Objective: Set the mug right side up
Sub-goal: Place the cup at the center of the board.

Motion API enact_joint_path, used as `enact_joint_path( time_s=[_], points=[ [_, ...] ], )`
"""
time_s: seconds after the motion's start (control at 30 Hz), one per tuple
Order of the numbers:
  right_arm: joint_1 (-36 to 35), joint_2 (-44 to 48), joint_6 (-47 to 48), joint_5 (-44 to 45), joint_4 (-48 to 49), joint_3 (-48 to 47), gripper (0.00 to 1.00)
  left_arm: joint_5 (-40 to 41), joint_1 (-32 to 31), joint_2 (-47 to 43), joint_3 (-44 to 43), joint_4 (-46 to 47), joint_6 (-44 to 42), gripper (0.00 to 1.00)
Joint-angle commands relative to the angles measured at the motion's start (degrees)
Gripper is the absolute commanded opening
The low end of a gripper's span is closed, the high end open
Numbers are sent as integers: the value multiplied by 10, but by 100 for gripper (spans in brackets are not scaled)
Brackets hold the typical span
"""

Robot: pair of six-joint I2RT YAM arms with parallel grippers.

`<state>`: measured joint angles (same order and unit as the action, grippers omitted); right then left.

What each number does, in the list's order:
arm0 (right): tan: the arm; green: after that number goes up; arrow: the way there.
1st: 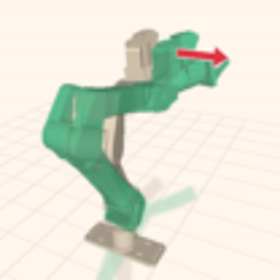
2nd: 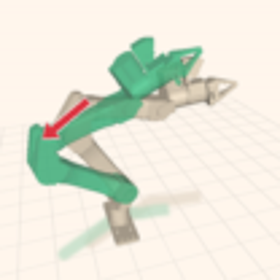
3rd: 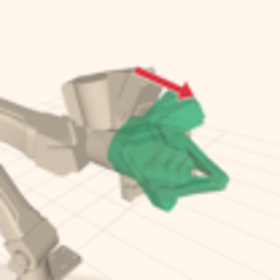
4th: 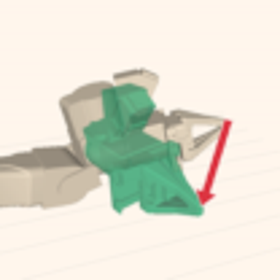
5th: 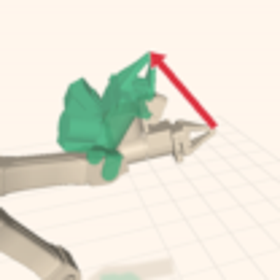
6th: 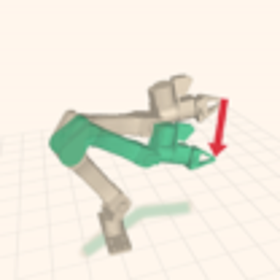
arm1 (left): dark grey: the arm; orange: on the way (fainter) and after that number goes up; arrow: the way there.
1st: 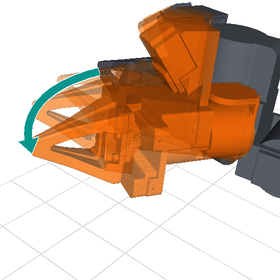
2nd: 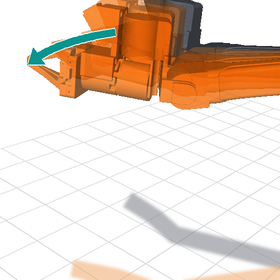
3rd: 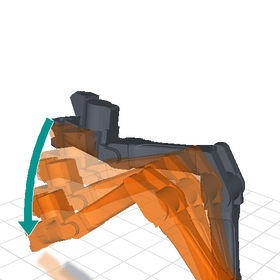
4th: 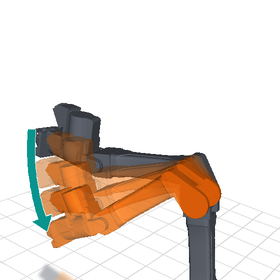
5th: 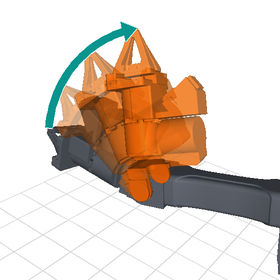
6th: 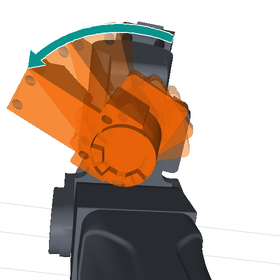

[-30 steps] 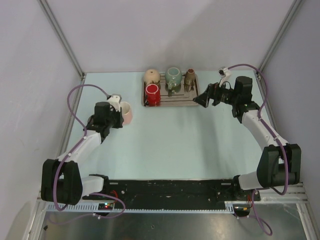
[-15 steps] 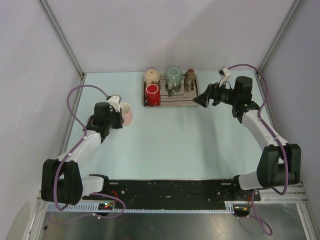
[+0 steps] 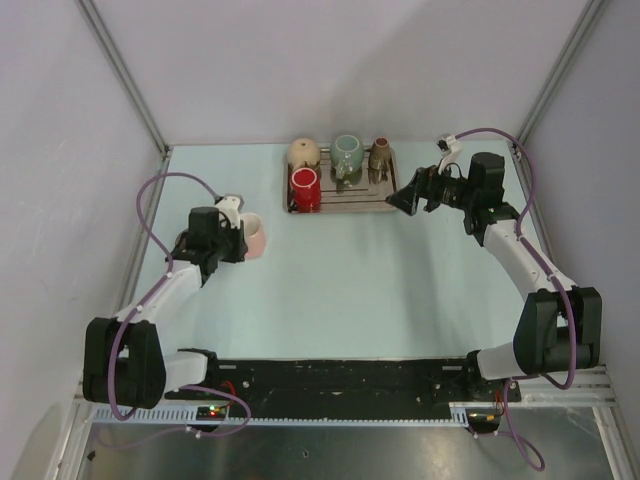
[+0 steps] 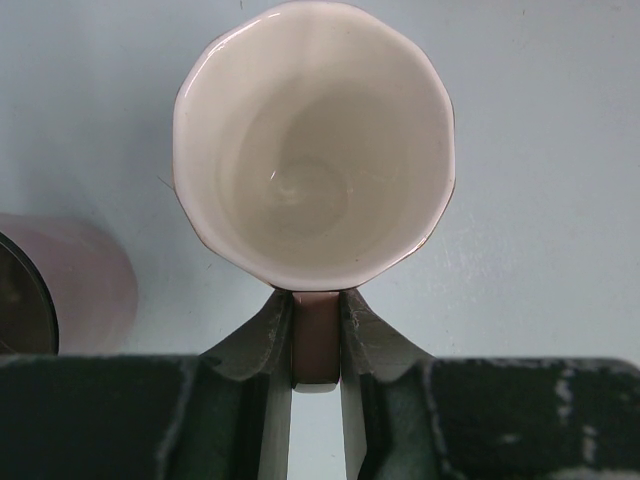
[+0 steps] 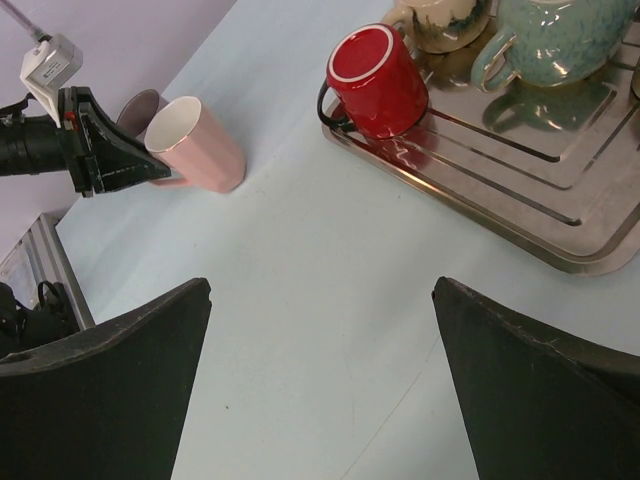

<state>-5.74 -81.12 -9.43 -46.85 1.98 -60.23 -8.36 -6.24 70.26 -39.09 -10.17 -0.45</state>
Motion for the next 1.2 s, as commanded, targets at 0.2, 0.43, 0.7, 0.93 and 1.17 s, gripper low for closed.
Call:
enact_joint_path(
  time_s=[0.2,0.43,0.7,0.93,1.17],
  points=[
    [4,-3,-5,-6,19,-5,99,-12,10,-27,0,45,-17,0],
    [4,-1,-6,-6,18,-5,100,-17,15,-31,2,43,-15,0],
    [7,-3,-7,-7,18,-6,99,-21,15,-55,16,40,-27,0],
    [7,-3,-9,-6,19,-6,99,-33,15,-51,23,40,-31,7],
    [8,-3,-9,-6,18,-6,99,-37,15,-51,25,38,-32,11]
  ],
)
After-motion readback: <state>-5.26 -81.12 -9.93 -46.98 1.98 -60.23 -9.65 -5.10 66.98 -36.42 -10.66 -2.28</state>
